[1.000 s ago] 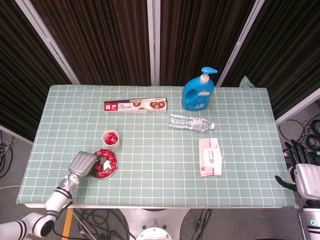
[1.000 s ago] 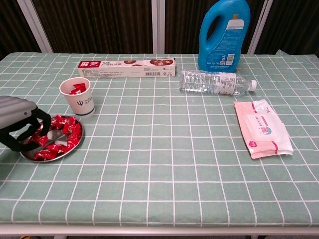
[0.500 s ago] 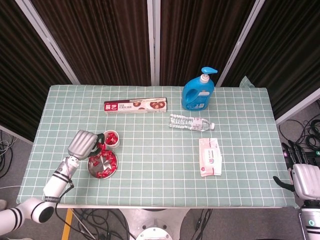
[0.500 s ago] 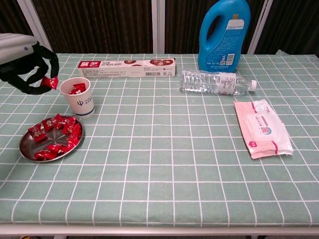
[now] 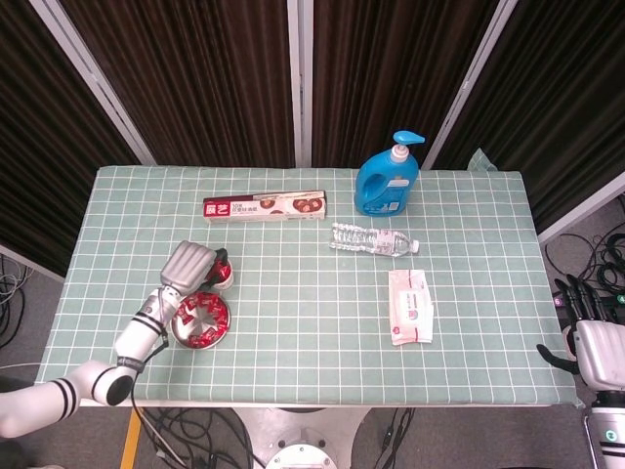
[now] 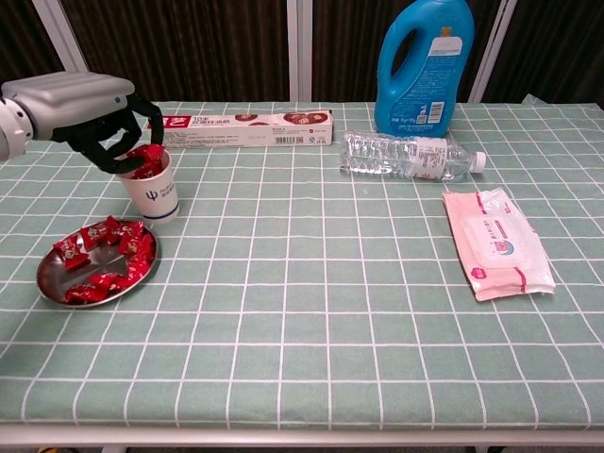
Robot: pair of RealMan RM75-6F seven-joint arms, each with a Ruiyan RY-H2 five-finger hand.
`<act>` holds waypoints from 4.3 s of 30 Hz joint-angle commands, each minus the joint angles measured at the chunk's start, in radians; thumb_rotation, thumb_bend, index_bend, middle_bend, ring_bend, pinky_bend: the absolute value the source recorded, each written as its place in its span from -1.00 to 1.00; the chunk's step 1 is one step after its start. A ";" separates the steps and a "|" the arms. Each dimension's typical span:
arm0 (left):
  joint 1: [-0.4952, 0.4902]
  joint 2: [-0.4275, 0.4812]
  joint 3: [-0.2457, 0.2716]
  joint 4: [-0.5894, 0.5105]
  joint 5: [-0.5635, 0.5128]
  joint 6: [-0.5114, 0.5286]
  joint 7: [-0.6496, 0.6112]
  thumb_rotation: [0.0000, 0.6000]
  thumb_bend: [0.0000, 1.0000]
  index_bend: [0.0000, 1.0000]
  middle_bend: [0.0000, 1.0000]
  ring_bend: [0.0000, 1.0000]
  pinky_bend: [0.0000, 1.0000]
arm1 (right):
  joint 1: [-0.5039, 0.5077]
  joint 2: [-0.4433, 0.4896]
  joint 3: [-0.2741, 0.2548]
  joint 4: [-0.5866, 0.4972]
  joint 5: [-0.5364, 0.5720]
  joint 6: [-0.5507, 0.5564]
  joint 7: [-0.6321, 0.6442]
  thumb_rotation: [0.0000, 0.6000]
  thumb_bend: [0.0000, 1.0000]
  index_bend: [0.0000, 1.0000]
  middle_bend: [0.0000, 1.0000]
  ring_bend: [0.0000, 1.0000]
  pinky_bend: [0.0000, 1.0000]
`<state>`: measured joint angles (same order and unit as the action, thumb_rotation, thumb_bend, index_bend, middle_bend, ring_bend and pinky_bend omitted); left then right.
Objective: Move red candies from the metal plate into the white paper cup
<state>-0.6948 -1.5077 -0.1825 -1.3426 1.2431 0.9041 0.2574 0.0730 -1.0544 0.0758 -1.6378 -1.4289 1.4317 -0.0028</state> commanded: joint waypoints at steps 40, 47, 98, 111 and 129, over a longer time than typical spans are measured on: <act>0.193 -0.043 0.236 0.195 0.237 0.164 -0.058 1.00 -0.32 -0.08 0.64 0.80 1.00 | 0.006 0.001 -0.004 -0.030 -0.020 0.006 -0.027 1.00 -0.86 -1.00 -0.97 -1.00 -0.34; 0.191 -0.071 0.232 0.241 0.238 0.148 -0.069 1.00 -0.32 -0.02 0.64 0.80 1.00 | 0.006 0.003 -0.003 -0.035 -0.015 0.005 -0.033 1.00 -0.86 -1.00 -0.97 -1.00 -0.34; 0.005 -0.022 0.031 0.060 0.070 0.054 -0.015 1.00 -0.32 -0.44 0.62 0.80 1.00 | 0.005 0.002 0.003 -0.007 0.015 -0.011 -0.005 1.00 -0.86 -1.00 -0.97 -1.00 -0.33; 0.196 0.071 0.159 -0.036 0.220 0.319 -0.160 1.00 -0.33 -0.28 0.62 0.78 1.00 | 0.013 0.001 0.003 -0.008 0.002 -0.015 -0.008 1.00 -0.86 -1.00 -0.97 -1.00 -0.33; 0.156 -0.023 0.161 0.053 0.056 0.056 -0.020 1.00 -0.33 -0.29 0.64 0.78 1.00 | 0.001 0.006 -0.004 -0.017 -0.008 0.003 -0.005 1.00 -0.86 -1.00 -0.97 -1.00 -0.33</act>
<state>-0.5330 -1.5282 -0.0145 -1.2918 1.3120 0.9732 0.2276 0.0745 -1.0488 0.0714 -1.6549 -1.4369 1.4341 -0.0081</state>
